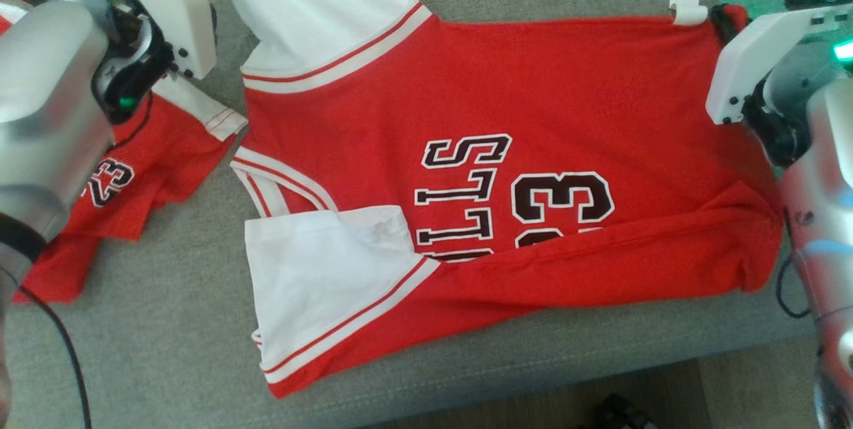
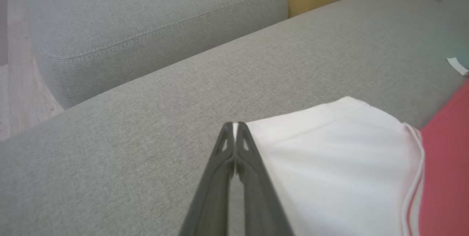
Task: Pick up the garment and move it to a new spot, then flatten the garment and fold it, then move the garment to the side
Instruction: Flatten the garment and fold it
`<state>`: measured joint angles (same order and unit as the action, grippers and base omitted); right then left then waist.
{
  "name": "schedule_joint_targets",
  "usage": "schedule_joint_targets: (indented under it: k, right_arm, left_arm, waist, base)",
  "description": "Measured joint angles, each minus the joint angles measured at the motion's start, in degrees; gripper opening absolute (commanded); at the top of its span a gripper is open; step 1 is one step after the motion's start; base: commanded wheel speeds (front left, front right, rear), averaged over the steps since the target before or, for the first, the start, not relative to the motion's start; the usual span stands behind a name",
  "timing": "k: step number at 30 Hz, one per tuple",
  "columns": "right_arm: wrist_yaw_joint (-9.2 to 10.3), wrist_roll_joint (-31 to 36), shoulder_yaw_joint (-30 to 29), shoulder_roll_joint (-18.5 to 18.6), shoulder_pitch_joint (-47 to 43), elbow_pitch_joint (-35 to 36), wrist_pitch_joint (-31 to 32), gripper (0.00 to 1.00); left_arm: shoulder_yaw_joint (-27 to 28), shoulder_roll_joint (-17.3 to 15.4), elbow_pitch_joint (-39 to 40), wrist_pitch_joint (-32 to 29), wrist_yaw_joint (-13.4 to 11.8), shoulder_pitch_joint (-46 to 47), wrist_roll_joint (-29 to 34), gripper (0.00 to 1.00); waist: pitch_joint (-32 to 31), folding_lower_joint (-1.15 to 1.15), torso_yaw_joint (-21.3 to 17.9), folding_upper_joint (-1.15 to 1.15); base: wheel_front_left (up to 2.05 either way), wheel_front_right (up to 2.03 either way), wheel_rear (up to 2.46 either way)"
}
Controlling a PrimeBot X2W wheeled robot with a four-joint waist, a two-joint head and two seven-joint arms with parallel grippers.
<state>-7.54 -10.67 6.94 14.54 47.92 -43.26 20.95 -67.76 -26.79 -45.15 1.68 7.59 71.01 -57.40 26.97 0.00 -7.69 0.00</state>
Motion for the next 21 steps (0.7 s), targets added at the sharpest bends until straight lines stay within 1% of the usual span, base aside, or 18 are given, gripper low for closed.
schedule_joint_targets:
  k: [4, 10, 16, 21]
  right_arm:
    - [0.0, 0.24, -0.45, 0.44, 1.21, -0.48, -3.46, 0.0]
    - [0.0, 2.02, -2.05, 0.33, 5.57, -1.62, -8.32, 0.0]
    - [0.0, 5.92, -4.54, -1.25, 9.31, -4.8, -13.85, 0.0]
    - [0.0, 8.34, -5.87, -2.42, 11.51, -7.54, -19.06, 0.0]
  left_arm:
    - [0.1, 0.36, -2.14, 2.46, -0.07, 1.29, 0.22, 0.0]
    - [1.13, 1.97, -5.08, 6.39, -1.3, 4.43, 1.08, 0.0]
    - [3.67, 4.49, -8.71, 10.53, -2.55, 7.73, 1.35, 0.0]
    - [3.69, 6.27, -11.58, 11.79, -2.46, 9.32, 2.3, 0.0]
  waist:
    - [0.34, 0.0, 0.02, 0.0]
    - [0.74, 0.0, -0.12, 0.0]
    - [1.52, 0.0, -0.74, 0.0]
    - [1.5, 0.0, -0.84, 0.0]
  base:
    - [0.0, 0.0, 0.0]
    - [0.0, 0.0, 0.0]
    - [0.0, 0.0, 0.0]
    - [0.0, 0.0, 0.0]
